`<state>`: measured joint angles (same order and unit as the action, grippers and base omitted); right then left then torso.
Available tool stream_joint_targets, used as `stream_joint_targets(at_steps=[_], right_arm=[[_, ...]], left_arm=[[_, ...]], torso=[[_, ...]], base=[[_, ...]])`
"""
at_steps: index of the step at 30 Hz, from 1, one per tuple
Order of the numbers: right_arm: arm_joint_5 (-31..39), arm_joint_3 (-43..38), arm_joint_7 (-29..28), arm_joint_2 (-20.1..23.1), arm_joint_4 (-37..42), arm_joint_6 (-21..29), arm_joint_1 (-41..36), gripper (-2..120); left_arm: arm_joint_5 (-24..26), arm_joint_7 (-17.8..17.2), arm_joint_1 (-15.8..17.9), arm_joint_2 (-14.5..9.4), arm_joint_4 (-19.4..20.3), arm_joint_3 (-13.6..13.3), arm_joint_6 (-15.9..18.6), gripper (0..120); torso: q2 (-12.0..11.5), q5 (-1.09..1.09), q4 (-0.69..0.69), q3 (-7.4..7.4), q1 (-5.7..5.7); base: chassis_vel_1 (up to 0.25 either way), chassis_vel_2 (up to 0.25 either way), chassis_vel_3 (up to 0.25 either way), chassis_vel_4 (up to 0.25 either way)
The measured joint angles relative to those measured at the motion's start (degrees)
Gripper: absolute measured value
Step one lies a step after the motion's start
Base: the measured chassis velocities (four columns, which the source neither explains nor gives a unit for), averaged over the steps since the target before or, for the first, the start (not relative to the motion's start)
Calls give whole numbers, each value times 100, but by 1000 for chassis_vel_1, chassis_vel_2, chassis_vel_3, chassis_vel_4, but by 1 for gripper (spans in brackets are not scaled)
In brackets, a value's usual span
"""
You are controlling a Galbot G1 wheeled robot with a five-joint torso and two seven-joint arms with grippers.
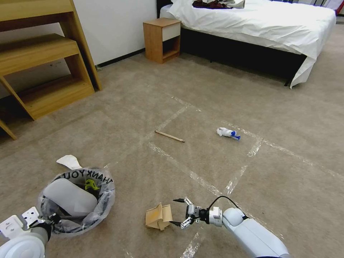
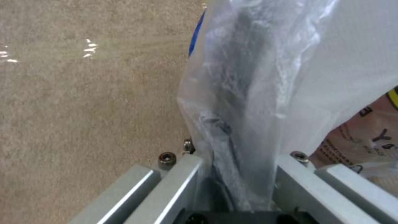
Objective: Pick up the trash bin and place the garbage on the floor into it.
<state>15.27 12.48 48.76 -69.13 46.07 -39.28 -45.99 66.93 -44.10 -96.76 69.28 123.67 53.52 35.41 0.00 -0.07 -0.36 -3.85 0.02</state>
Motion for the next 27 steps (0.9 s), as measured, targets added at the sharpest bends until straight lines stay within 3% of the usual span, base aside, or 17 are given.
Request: stream_joint_targets(at_steps=[27], right_arm=[[-66,218,0,-554,-619,3,391,100]], left_arm=[[8,21,-12,-30,28,10,-50,0]], torso=[[0,-1,0,0,0]], base=[[0,0,0,0]])
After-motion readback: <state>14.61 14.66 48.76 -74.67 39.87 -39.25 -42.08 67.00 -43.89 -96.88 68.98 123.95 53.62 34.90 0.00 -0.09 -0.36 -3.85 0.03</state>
